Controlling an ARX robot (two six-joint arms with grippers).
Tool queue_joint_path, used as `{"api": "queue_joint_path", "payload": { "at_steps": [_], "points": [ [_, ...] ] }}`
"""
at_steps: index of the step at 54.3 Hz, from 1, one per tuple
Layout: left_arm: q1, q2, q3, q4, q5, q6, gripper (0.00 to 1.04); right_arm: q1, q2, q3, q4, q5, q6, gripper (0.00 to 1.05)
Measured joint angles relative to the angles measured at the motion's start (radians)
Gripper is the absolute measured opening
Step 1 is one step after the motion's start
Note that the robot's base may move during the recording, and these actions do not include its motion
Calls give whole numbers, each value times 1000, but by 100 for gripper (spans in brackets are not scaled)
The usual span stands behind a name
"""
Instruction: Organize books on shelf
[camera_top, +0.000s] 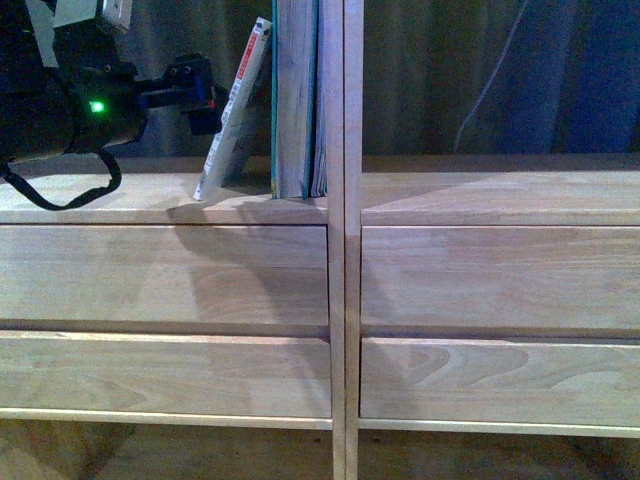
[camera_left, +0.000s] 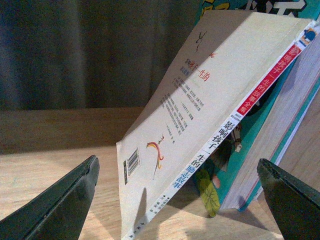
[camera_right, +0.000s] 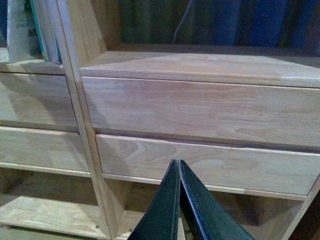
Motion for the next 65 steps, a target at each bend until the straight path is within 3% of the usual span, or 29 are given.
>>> {"api": "queue_joint_path", "payload": {
  "at_steps": [14,31,42,59,62,65],
  "points": [
    [17,-156,-155,16,29,-36,97,0,0,0,0,0,0,3],
    [72,-602,-528,0,61,-6,97,0,0,0,0,0,0,3],
    [199,-1109,-870,-204,162,20,97,0,0,0,0,0,0,3],
    [451,-1718,-1152,-594,326,-32,97,0,0,0,0,0,0,3],
    [455,-1756,-1168,-612,333,-42,97,0,0,0,0,0,0,3],
    [405,-1789,-1169,-677,169,-7,89,0,0,0,0,-3,-2,7]
  ]
}}
